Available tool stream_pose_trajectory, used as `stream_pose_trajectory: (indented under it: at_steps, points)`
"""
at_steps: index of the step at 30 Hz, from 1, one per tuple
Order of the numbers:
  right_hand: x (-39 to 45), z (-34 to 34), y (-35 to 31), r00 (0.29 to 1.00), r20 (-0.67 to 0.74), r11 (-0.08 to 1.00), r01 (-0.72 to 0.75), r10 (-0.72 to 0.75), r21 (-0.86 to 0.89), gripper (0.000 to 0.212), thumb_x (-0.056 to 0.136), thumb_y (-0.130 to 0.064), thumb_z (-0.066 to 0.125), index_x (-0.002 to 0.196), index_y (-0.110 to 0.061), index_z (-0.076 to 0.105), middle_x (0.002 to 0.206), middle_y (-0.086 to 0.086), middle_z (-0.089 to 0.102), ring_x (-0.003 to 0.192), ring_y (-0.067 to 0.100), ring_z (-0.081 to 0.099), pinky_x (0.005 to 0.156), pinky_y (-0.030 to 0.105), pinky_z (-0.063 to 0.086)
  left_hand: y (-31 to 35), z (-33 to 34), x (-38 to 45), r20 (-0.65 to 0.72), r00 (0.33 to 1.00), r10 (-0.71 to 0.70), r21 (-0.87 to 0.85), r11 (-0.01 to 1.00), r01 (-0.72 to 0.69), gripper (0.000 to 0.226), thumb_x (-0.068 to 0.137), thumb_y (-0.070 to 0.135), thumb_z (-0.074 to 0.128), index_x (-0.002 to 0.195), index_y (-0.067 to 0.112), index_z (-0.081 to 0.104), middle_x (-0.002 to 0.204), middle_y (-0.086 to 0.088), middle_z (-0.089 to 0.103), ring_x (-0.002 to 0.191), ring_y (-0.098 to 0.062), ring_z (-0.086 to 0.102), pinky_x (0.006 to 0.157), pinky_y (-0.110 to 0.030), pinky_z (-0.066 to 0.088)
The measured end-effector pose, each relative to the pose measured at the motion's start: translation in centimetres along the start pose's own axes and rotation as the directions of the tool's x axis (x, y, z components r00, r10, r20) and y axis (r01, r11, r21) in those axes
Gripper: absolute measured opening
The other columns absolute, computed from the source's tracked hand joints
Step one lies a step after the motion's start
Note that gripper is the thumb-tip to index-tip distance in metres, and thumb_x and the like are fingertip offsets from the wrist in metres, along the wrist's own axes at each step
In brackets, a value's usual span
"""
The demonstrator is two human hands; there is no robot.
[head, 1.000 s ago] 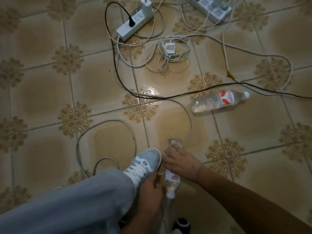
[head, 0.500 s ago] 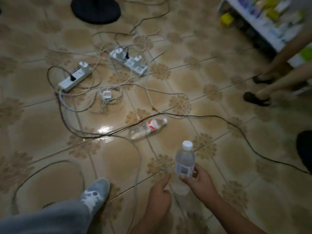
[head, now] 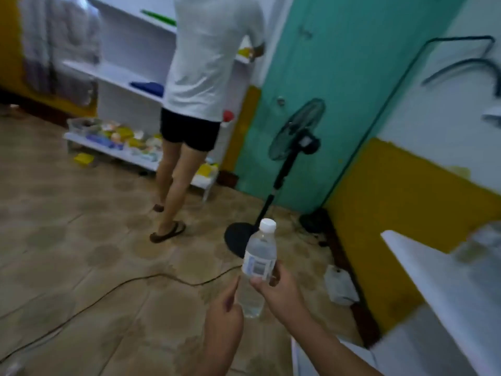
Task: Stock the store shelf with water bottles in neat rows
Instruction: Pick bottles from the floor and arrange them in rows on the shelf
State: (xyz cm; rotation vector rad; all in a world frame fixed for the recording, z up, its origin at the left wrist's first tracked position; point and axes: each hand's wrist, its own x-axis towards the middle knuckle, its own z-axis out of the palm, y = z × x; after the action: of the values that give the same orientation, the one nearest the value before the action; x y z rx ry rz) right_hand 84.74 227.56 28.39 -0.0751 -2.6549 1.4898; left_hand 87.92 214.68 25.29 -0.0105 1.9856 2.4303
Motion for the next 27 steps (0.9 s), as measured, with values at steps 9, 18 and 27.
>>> stream_pose_trajectory:
  at_steps: [9,18,27]
  points:
    - [-8.8,-18.6,-2.9,0.806,-0.588,0.994,-0.106,0.073,-0.022,0.062,0.061,-0.056,0.082,0.113,-0.035,0.056,0.107,-0.018,0.067,0.100,0.003,0.065,0.075,0.016,0.054,8.1,17.5,-2.8,0.471,0.875,0.112,-0.067,0.994,-0.091,0.039,0.092,-0.004,0.051,0.119,0.020,0.065,0.105,0.004,0.072,0.095,-0.009,0.068,0.082,-0.030,0.057]
    - [-21.4,-28.8,-4.5,0.444,-0.893,0.931,-0.351,0.072,-0.099,0.061,0.053,-0.072,0.071,0.100,-0.037,0.057,0.098,-0.017,0.068,0.090,0.003,0.064,0.076,0.034,0.055,9.9,29.1,-11.6,0.819,0.554,0.147,-0.087,0.987,-0.133,0.058,0.087,-0.002,0.039,0.135,0.028,0.053,0.133,0.001,0.058,0.122,-0.019,0.055,0.097,-0.043,0.050]
    - [-33.6,-29.5,-5.9,0.326,-0.934,0.931,-0.365,0.147,0.019,0.061,0.069,-0.039,0.084,0.120,-0.027,0.053,0.120,-0.011,0.064,0.107,0.007,0.062,0.090,0.025,0.053,12.2,30.7,-22.3,0.933,0.337,0.125,-0.123,0.992,-0.027,0.065,0.081,-0.015,0.035,0.128,0.022,0.060,0.114,0.011,0.068,0.099,0.004,0.063,0.080,-0.015,0.052]
